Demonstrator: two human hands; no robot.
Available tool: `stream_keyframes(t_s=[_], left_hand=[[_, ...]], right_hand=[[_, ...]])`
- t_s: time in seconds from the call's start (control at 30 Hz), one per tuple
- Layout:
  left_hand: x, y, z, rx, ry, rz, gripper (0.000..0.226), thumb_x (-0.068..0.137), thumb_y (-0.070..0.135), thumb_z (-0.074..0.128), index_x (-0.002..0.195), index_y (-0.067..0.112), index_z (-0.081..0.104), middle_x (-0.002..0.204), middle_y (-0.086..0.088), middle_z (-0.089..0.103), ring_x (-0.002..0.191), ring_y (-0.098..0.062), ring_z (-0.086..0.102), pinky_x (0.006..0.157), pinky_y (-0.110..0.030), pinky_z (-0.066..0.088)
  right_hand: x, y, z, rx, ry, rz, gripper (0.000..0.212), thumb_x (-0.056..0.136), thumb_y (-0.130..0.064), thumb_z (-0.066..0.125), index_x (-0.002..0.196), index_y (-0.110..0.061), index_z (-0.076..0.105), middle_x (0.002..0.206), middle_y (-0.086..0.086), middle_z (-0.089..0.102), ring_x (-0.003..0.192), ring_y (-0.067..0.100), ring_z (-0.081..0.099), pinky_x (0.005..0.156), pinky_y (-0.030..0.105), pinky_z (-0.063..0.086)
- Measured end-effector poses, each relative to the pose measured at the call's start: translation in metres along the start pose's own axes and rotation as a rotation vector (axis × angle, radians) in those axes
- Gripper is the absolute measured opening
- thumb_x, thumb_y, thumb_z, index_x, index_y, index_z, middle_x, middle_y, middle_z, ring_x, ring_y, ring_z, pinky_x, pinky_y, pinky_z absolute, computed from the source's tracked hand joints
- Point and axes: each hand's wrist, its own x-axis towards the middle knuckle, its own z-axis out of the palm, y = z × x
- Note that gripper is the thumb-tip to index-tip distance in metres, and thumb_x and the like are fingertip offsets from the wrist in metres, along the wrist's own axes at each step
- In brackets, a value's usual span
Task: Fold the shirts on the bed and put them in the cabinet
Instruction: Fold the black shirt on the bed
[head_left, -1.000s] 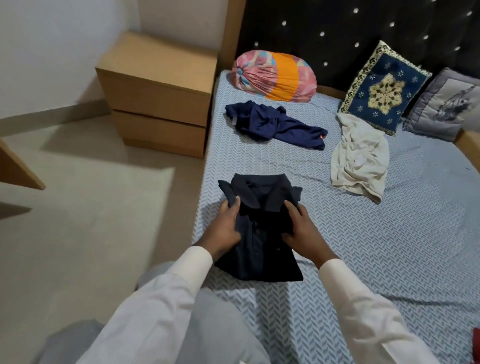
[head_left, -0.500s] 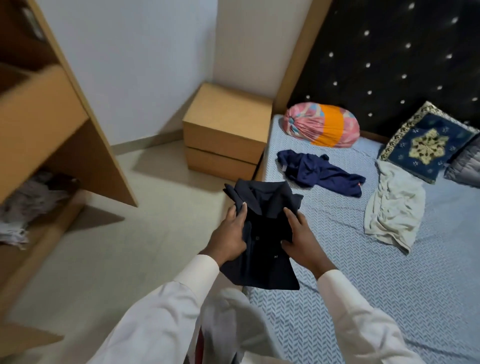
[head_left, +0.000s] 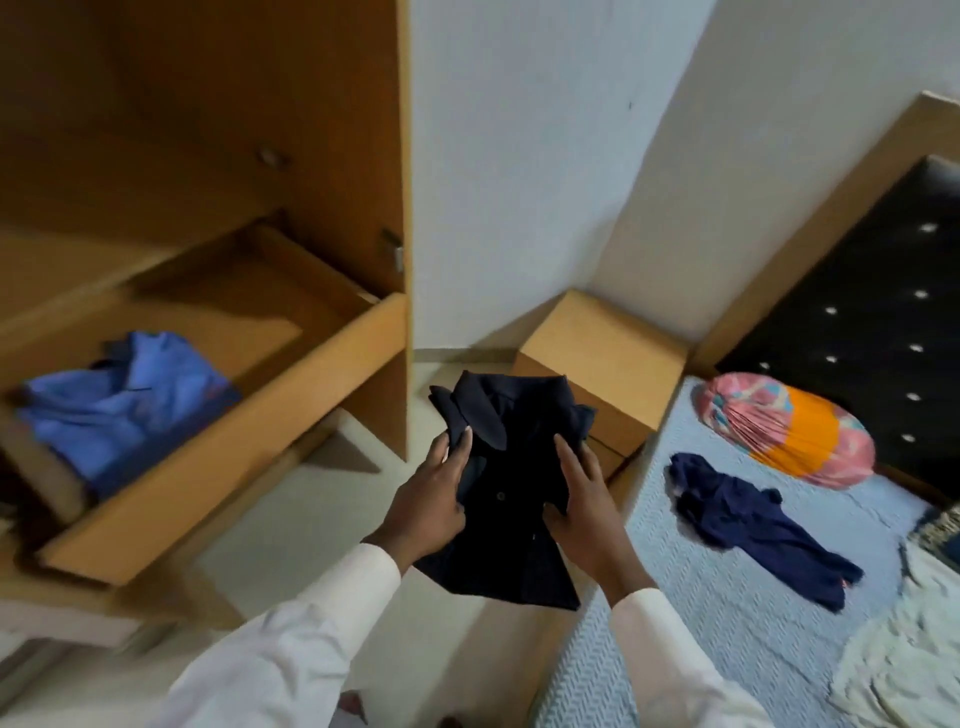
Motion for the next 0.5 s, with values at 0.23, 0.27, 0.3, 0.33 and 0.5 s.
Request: stream_keyframes(t_s=[0.23,0.27,0.3,0.33,0.5], left_hand=[[0.009,-0.074,-0.114,-0.029,0.276,-0.070,0.096,0.084,0.000,0.055,0.157,0.036,0.004,0.164,0.003,0.004,0.143,-0.025,0.031,0.096,-0.039,0.048],[0.010,-0.081,-0.128,-0.020,0.318,-0.084,0.096,0.084,-0.001,0.055,0.157,0.036,0.005,0.165,0.002,0.005,0.144,-0.025,0.028,0.098,-0.038,0.047],[0.011,-0.090,-0.143,-0.026,0.350,-0.101,0.096,0.084,-0.001,0.055,0.157,0.036,0.005,0.165,0.001,0.005,0.145,-0.025,0.029,0.099,-0.037,0.046],[0.011,-0.099,-0.156,-0.031,0.370,-0.117,0.097,0.083,-0.002,0.055,0.157,0.035,0.006,0.165,0.000,0.006,0.142,-0.027,0.033,0.098,-0.035,0.046],[0.005,-0.150,-0.213,0.040,0.546,-0.169,0.097,0.078,-0.004,0.056,0.158,0.028,0.011,0.163,0.004,0.009,0.124,-0.028,0.050,0.076,-0.025,0.042]], right_hand=[[0.106,-0.105,0.037,0.028,-0.023,-0.261,0.092,0.088,-0.007,0.069,0.159,-0.031,0.016,0.164,-0.007,0.012,0.140,0.023,0.041,0.099,0.023,0.043],[0.118,-0.120,0.040,0.033,-0.026,-0.290,0.092,0.088,-0.008,0.070,0.159,-0.031,0.016,0.164,-0.007,0.012,0.140,0.024,0.041,0.101,0.025,0.044],[0.132,-0.136,0.046,0.037,-0.022,-0.322,0.092,0.088,-0.008,0.070,0.159,-0.030,0.016,0.164,-0.006,0.012,0.140,0.025,0.041,0.102,0.028,0.045],[0.143,-0.153,0.050,0.033,-0.018,-0.358,0.092,0.088,-0.008,0.070,0.159,-0.030,0.016,0.164,-0.006,0.013,0.138,0.026,0.043,0.101,0.030,0.045],[0.202,-0.230,0.083,0.034,-0.105,-0.526,0.090,0.091,-0.012,0.069,0.160,-0.027,0.013,0.164,-0.001,0.013,0.143,0.028,0.036,0.110,0.033,0.041]])
